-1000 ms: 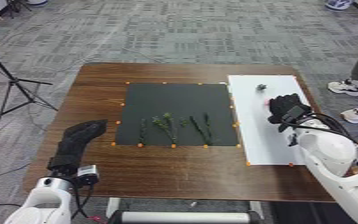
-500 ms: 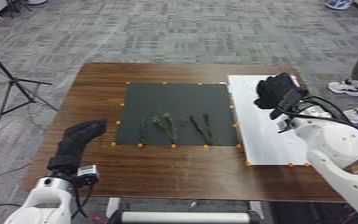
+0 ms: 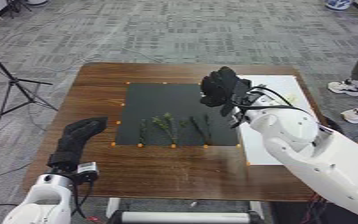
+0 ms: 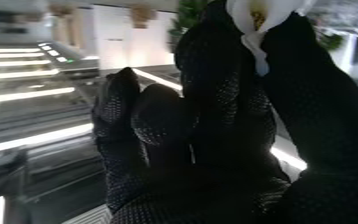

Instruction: Arrange flowers

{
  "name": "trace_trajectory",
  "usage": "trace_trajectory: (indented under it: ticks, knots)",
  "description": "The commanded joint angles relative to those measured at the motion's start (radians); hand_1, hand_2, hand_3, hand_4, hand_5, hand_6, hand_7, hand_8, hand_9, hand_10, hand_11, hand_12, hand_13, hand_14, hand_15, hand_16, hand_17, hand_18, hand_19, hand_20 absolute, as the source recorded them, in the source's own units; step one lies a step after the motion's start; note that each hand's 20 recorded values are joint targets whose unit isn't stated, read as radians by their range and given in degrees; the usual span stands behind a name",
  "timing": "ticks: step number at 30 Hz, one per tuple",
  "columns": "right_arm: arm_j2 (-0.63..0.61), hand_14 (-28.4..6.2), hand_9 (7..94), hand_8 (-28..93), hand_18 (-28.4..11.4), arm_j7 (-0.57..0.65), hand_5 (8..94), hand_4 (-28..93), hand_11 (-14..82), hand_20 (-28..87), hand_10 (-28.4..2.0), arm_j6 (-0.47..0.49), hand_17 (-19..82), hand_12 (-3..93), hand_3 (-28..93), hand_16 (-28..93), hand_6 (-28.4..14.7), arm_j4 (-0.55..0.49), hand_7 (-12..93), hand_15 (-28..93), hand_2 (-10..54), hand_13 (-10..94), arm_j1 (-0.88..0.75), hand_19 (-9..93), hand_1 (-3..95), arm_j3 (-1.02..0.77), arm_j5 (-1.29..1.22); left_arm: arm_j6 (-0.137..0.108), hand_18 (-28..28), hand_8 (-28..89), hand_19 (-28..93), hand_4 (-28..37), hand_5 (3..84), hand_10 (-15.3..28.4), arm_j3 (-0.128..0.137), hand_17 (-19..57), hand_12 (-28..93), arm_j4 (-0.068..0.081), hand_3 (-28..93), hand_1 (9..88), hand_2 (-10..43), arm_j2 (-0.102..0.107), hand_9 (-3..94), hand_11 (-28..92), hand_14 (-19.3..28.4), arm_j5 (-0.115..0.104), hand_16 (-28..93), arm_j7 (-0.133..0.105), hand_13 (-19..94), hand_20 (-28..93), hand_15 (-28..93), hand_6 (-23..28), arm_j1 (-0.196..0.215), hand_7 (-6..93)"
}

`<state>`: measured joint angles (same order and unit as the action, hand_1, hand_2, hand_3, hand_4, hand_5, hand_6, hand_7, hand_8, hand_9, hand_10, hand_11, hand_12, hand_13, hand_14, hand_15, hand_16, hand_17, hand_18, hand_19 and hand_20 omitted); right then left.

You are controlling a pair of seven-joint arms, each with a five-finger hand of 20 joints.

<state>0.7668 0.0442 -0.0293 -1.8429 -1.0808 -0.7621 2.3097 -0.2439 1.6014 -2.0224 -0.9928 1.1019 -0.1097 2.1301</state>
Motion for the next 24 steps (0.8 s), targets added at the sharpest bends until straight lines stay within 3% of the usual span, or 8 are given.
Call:
trace_trajectory:
  ticks: [1, 3, 5, 9, 11, 13, 19, 24]
  knots:
    - [0.176, -12.6, 83.7, 12, -23.7, -0.057, 77.7, -27, 46.0, 55, -8.7, 0.023, 34, 32.0, 66, 45, 1.3, 0.043, 36, 78, -8.0, 69, 0.133, 76, 51.9, 0.103, -0.017, -0.019, 12.0, -7, 10, -17.1, 50.0, 12.9, -0.006, 5.0, 12, 0.004, 70, 29.0, 1.4, 0.005, 43.6, 20, 16.9, -0.019, 1, -0.003, 34, 17, 19, 4.9, 0.002, 16.9]
    - [0.209, -12.6, 83.7, 12, -23.4, -0.065, 77.9, -27, 45.9, 55, -8.7, 0.043, 34, 32.0, 65, 45, 1.3, 0.055, 35, 78, -7.8, 68, 0.152, 75, 52.5, 0.121, -0.031, -0.034, 10.6, -7, 9, -17.1, 50.1, 12.9, -0.005, 5.1, 12, 0.005, 70, 28.9, 1.3, 0.006, 43.6, 20, 16.6, -0.02, 1, 0.0, 33, 16, 19, 4.9, 0.004, 16.9]
    - [0.246, -12.7, 83.7, 11, -23.6, -0.077, 78.2, -26, 45.8, 55, -8.7, 0.05, 34, 32.0, 64, 45, 1.1, 0.07, 35, 78, -7.8, 68, 0.161, 75, 52.8, 0.128, -0.036, -0.083, 8.8, -7, 6, -17.3, 50.2, 13.0, -0.015, 4.1, 12, 0.007, 70, 29.0, 1.3, 0.012, 43.6, 20, 15.5, -0.04, 0, 0.0, 31, 16, 17, 4.9, 0.002, 17.0]
    - [0.329, -12.6, 83.6, 9, -23.5, -0.126, 79.0, -27, 45.4, 54, -8.7, 0.056, 33, 32.1, 64, 45, 1.7, 0.134, 34, 77, -7.8, 68, 0.171, 75, 53.2, 0.121, 0.006, -0.157, 6.3, -7, 2, -17.9, 50.2, 13.0, -0.048, 3.2, 11, 0.039, 70, 29.0, 2.0, 0.018, 43.2, 20, 13.9, -0.08, 0, 0.01, 29, 14, 13, 5.0, -0.045, 16.9]
    - [0.33, -12.7, 83.6, 8, -23.4, -0.101, 79.0, -27, 45.3, 54, -8.7, 0.045, 33, 32.1, 63, 45, 2.1, 0.12, 33, 77, -7.8, 68, 0.18, 74, 53.2, 0.159, -0.003, -0.167, 5.7, -7, 1, -18.2, 50.2, 13.1, -0.037, 3.0, 11, 0.031, 70, 28.9, 2.5, 0.022, 43.0, 20, 13.5, -0.088, 0, -0.01, 28, 14, 12, 5.1, -0.014, 16.9]
    - [0.348, -12.7, 83.5, 8, -23.3, -0.107, 78.9, -27, 45.2, 54, -8.7, 0.055, 33, 32.1, 63, 45, 2.4, 0.13, 33, 77, -7.8, 68, 0.174, 74, 53.2, 0.163, 0.013, -0.185, 4.9, -7, 1, -18.5, 50.2, 13.2, -0.039, 2.9, 11, 0.03, 70, 29.0, 3.1, 0.026, 42.8, 19, 13.3, -0.094, 0, -0.016, 28, 14, 11, 5.2, -0.014, 16.8]
    - [0.382, -12.7, 83.1, 7, -22.9, -0.126, 78.8, -27, 45.1, 54, -8.8, 0.036, 33, 32.3, 63, 45, 3.0, 0.19, 34, 77, -7.9, 67, 0.149, 73, 53.2, 0.178, 0.085, -0.206, 3.5, -7, 0, -22.1, 50.1, 13.2, -0.05, 2.2, 10, 0.036, 71, 26.5, 9.3, 0.03, 42.7, 19, 12.3, -0.111, 0, -0.039, 27, 13, 8, 5.4, -0.033, 16.1]
    - [0.435, -12.7, 83.0, 6, -22.7, -0.155, 78.7, -27, 45.2, 54, -8.8, 0.038, 33, 32.3, 63, 45, 3.2, 0.255, 34, 77, -7.8, 67, 0.119, 73, 53.3, 0.154, 0.136, -0.236, 2.7, -7, 1, -27.8, 49.0, 13.3, -0.076, 3.0, 9, 0.041, 70, 22.9, 18.2, 0.033, 42.8, 18, 11.9, -0.145, 0, -0.088, 27, 12, 6, 4.9, -0.058, 14.1]
